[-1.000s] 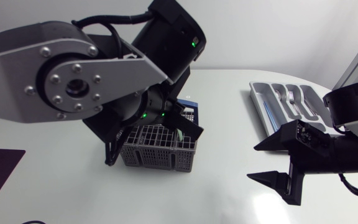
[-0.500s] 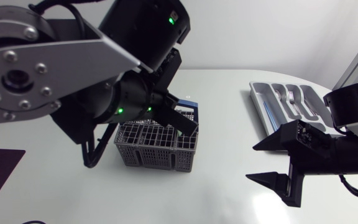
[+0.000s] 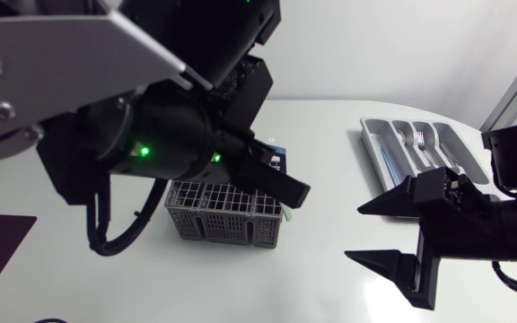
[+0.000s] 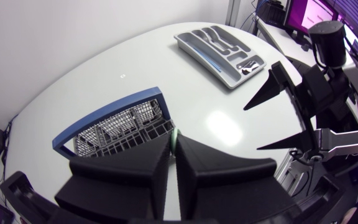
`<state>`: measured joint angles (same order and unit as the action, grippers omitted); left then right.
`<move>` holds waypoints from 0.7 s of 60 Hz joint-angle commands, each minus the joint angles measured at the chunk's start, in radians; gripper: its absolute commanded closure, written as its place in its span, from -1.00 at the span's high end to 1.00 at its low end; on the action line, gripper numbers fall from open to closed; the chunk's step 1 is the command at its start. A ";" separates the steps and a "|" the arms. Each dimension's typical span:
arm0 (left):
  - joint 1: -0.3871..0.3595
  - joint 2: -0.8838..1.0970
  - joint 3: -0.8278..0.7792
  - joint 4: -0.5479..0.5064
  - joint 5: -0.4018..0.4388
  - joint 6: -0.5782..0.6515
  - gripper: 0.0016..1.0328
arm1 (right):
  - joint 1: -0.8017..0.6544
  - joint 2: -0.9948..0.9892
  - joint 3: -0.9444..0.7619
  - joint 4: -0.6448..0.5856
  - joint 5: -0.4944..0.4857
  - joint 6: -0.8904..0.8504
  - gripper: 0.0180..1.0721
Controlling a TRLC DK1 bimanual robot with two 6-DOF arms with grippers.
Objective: Unload the cutlery basket into the drawer organizer.
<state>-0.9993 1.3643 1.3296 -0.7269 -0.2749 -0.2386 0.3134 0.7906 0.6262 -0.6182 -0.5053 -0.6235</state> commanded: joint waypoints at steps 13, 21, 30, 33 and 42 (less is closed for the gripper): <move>-0.016 0.082 0.056 -0.002 0.105 -0.159 -0.86 | 0.115 0.022 0.046 0.090 -0.010 0.168 0.80; -0.021 0.098 0.056 0.017 0.132 -0.202 -0.86 | 0.148 0.071 0.064 0.140 -0.006 0.205 0.80; -0.019 0.114 0.052 0.026 0.160 -0.238 -0.86 | 0.182 0.133 0.081 0.178 0.008 0.234 0.78; -0.019 0.117 0.051 0.029 0.171 -0.248 -0.86 | 0.191 0.147 0.086 0.193 0.019 0.240 0.72; -0.010 0.119 0.049 0.030 0.206 -0.266 -0.86 | 0.197 0.191 0.099 0.222 0.037 0.246 0.48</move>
<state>-1.0111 1.4693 1.3514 -0.7052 -0.0822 -0.4755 0.5030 0.9573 0.6945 -0.4160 -0.4744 -0.4068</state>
